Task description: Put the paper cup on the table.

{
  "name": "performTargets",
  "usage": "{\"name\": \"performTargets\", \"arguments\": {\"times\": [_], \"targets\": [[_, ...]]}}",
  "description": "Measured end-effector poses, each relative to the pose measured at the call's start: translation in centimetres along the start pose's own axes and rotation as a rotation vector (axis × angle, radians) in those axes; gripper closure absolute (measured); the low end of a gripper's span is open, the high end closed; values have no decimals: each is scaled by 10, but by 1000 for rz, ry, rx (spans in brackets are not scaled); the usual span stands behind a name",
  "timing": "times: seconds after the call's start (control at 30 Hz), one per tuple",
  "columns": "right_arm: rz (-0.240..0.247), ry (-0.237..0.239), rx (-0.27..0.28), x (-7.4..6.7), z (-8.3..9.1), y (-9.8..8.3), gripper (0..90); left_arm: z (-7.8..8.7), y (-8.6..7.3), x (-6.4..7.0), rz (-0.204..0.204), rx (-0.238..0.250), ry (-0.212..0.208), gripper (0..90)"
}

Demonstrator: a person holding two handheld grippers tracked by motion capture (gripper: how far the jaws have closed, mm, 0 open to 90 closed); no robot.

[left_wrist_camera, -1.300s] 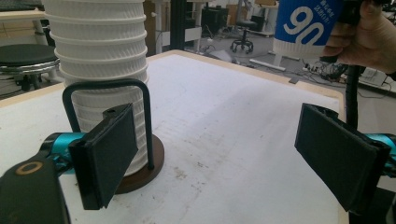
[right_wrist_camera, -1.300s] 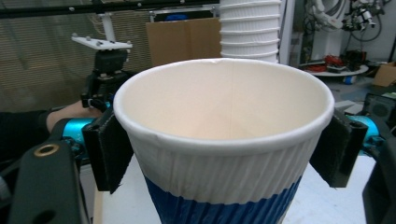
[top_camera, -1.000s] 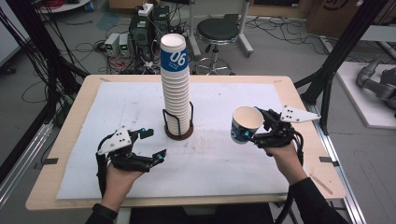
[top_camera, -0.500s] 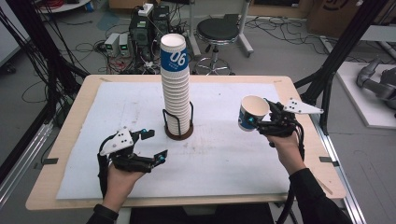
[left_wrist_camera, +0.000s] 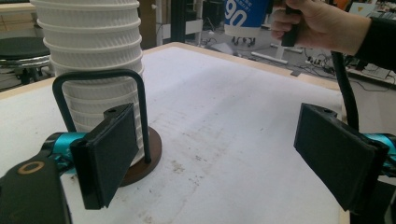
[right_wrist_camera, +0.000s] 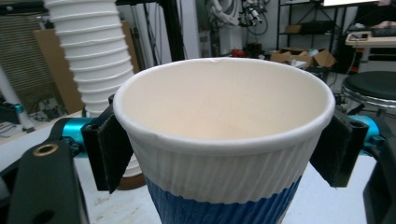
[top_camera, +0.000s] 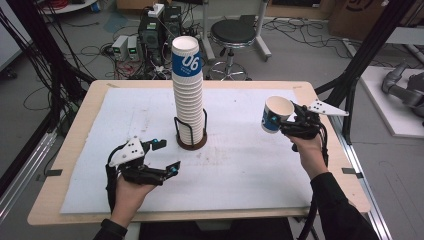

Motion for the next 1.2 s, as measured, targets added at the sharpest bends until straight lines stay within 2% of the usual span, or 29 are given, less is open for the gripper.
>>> {"name": "performTargets", "arguments": {"times": [0.23, 0.33, 0.57, 0.93, 1.2], "targets": [[-13, -43, 10, 13, 1, -2, 195, 0, 0, 0, 2, -2, -1, 136], [0, -55, 3, 17, 0, -3, 194, 0, -1, 0, 3, -3, -4, 136], [-14, -97, -7, 27, -2, -8, 193, 0, -1, 0, 3, -8, -7, 136], [-19, -134, -14, 38, -8, -14, 193, -1, -2, 0, 3, -9, -6, 136], [-32, -172, -37, 46, -13, -28, 193, 0, -2, 1, 2, -9, -6, 136]]}}
Point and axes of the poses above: each handheld gripper's, and its own axes: z roughly backward along the jaws, y roughly out of its top, x roughly to its right, the point moved 7 cm from there along -z, roughly forward along the jaws, and after that the axes turned 15 degrees about y, right-handed, at the moved point
